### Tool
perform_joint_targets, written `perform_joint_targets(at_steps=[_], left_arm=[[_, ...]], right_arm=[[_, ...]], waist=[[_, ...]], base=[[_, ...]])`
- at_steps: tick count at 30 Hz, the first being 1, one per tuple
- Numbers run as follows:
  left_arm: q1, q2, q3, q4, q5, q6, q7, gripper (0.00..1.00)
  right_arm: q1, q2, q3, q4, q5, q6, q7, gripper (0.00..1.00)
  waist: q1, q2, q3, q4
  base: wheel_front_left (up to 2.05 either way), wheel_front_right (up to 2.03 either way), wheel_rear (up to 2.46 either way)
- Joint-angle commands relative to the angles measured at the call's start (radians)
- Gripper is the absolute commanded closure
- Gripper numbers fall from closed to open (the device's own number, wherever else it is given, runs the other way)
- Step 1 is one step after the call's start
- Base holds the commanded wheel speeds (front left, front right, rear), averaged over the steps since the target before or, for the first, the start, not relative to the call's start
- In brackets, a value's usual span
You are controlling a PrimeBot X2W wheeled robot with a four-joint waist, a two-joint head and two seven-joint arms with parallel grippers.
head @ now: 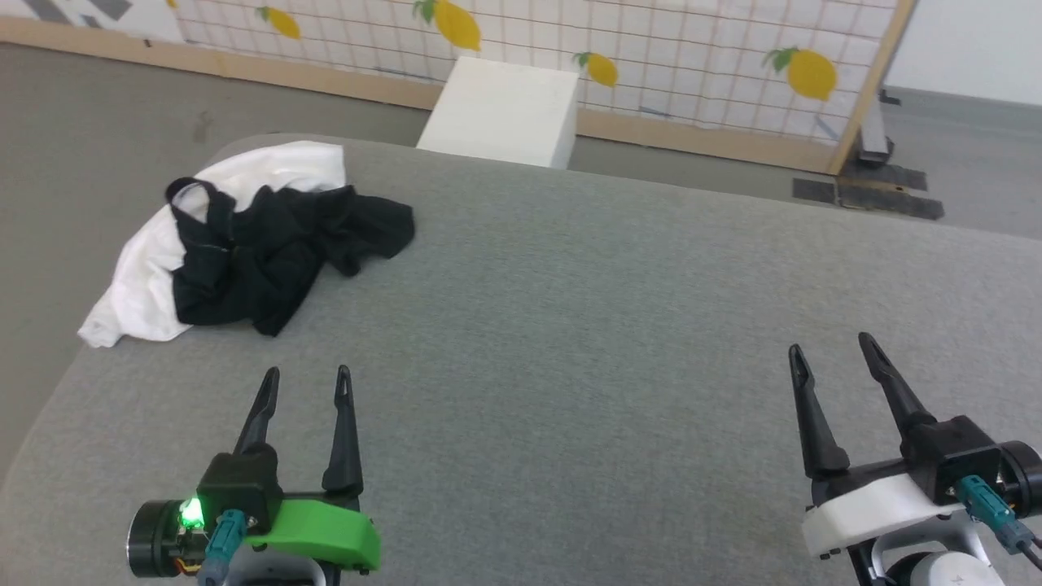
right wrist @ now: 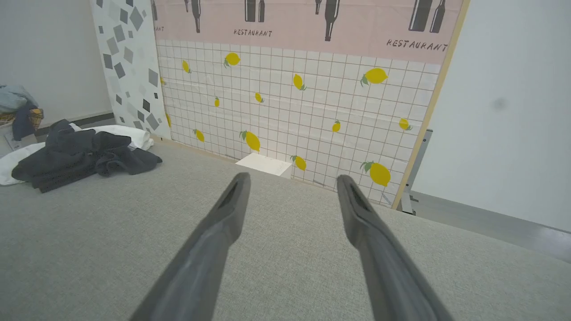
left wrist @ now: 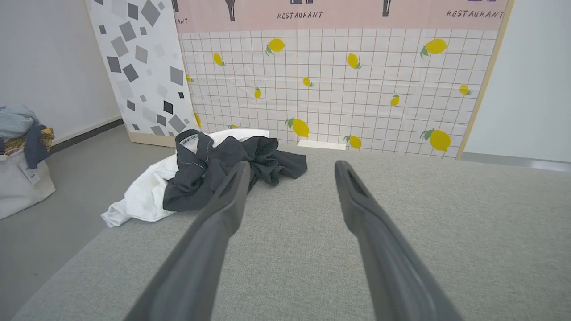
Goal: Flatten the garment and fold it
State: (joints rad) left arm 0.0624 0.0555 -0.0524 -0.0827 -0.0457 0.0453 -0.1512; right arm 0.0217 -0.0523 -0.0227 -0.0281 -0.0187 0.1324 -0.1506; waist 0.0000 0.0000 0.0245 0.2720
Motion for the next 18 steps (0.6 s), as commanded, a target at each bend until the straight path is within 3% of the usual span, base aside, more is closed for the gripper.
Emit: perform_joint_targets(at_steps=[1, 18], left_arm=[[0.016, -0.003, -0.002, -0.006, -0.008, 0.003, -0.011, 0.00], [0.070, -0.004, 0.016, -0.026, 0.002, -0.010, -0.046, 0.00]], right_arm=[[-0.002, 0.001, 0.004, 0.003, -0.006, -0.001, -0.011, 0.00], [0.009, 0.001, 0.043, 0.024, 0.004, -0.001, -0.046, 0.00]], waist=[[0.0000, 0.0000, -0.010, 0.027], [0.0000, 0.0000, -0.038, 0.144]], base=[[0.00, 0.00, 0.00], [0.00, 0.00, 0.00]])
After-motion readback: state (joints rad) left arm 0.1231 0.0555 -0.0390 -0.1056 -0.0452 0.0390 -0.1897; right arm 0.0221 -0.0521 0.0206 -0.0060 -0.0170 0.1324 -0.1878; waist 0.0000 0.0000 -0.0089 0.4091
